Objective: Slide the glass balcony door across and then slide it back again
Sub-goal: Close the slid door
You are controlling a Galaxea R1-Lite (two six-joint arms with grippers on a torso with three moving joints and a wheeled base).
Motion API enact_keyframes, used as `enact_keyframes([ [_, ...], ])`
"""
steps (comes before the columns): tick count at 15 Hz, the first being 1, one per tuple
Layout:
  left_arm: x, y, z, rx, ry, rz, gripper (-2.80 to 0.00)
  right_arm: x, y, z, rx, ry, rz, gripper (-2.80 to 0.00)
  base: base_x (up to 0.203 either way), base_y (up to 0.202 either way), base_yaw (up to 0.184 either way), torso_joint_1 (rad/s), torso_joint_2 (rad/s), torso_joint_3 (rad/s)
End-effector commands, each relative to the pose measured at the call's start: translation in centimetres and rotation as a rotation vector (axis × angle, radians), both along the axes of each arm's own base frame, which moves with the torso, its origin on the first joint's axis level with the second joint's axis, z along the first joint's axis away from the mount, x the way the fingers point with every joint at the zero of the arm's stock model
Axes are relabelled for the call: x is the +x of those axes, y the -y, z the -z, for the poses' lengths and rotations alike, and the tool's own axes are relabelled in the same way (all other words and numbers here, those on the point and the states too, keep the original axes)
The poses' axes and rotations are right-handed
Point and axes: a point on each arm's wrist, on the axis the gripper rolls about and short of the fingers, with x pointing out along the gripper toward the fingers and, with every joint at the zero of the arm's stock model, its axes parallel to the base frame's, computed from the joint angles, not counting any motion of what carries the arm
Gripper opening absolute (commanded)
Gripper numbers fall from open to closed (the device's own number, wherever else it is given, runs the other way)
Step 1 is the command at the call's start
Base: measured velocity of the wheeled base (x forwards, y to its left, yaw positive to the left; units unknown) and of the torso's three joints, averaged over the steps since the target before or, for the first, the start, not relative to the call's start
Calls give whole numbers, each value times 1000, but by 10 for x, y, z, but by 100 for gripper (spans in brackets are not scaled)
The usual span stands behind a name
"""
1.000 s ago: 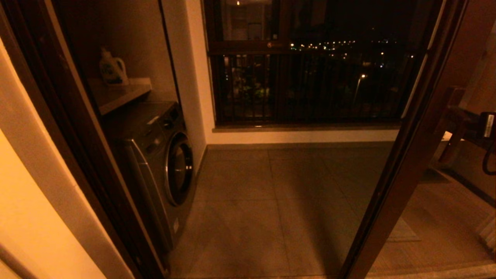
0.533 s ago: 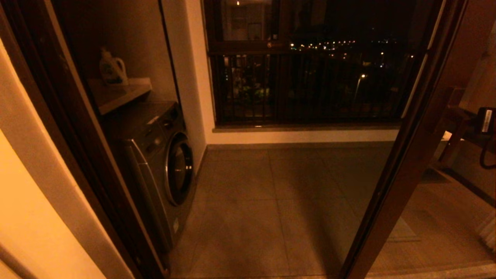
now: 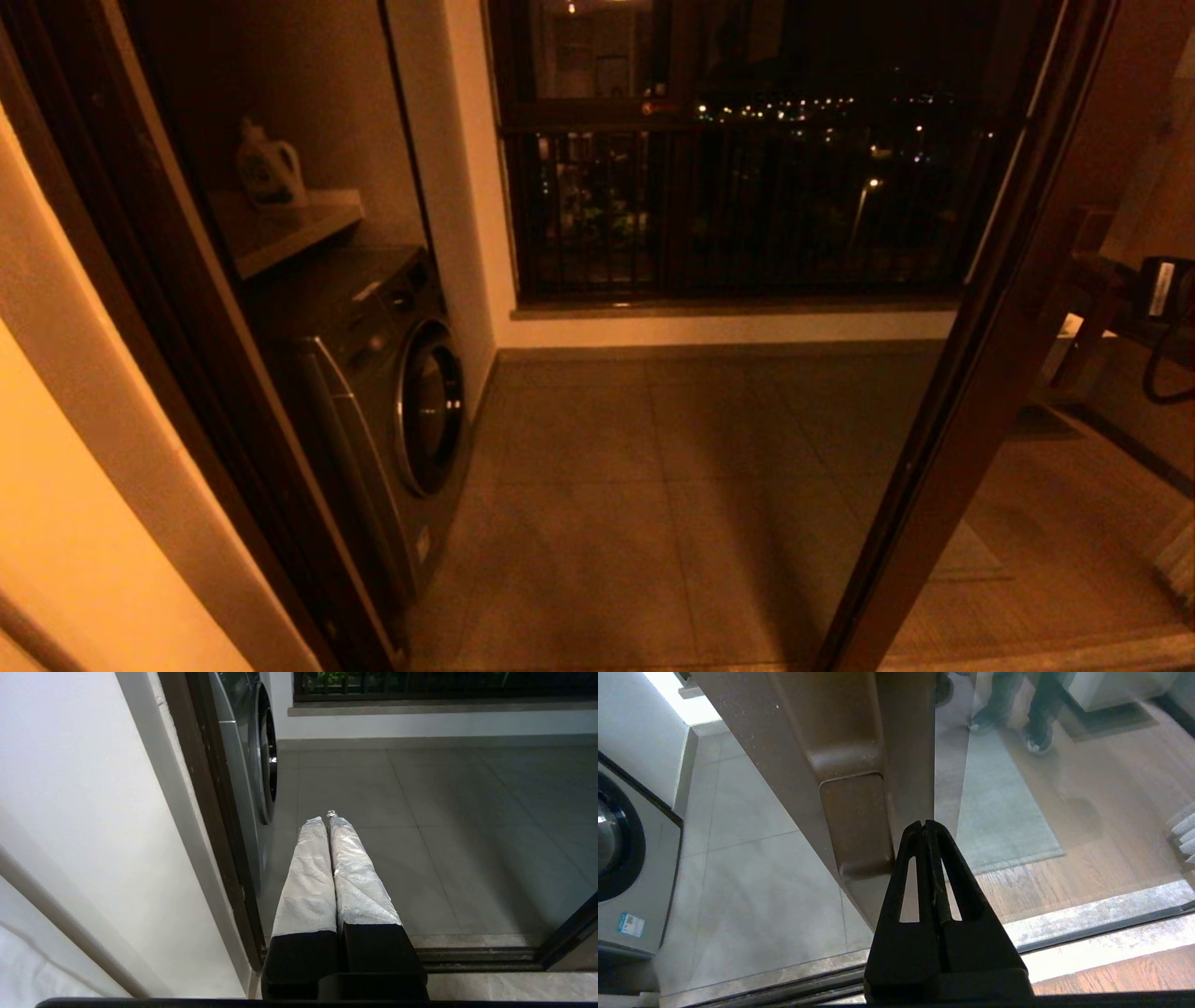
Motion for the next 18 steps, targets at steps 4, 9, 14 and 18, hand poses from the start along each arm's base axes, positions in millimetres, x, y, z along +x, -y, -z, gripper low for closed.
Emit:
enact_keyframes([
  [4, 0, 0, 0, 0, -1, -1, -280, 2, -9, 0, 4, 0, -39, -280, 0, 0, 0, 0, 0, 0],
  [9, 0, 0, 0, 0, -1, -1, -280, 3, -25, -3, 2, 7, -86, -280, 0, 0, 0, 0, 0, 0],
  [14, 0, 0, 0, 0, -1, -1, -280, -1, -48, -4, 7, 8, -117, -280, 0, 0, 0, 0, 0, 0],
  [18, 0, 0, 0, 0, 1, -1, -280, -7, -79, -2, -5, 17, -158, -280, 0, 0, 0, 0, 0, 0],
])
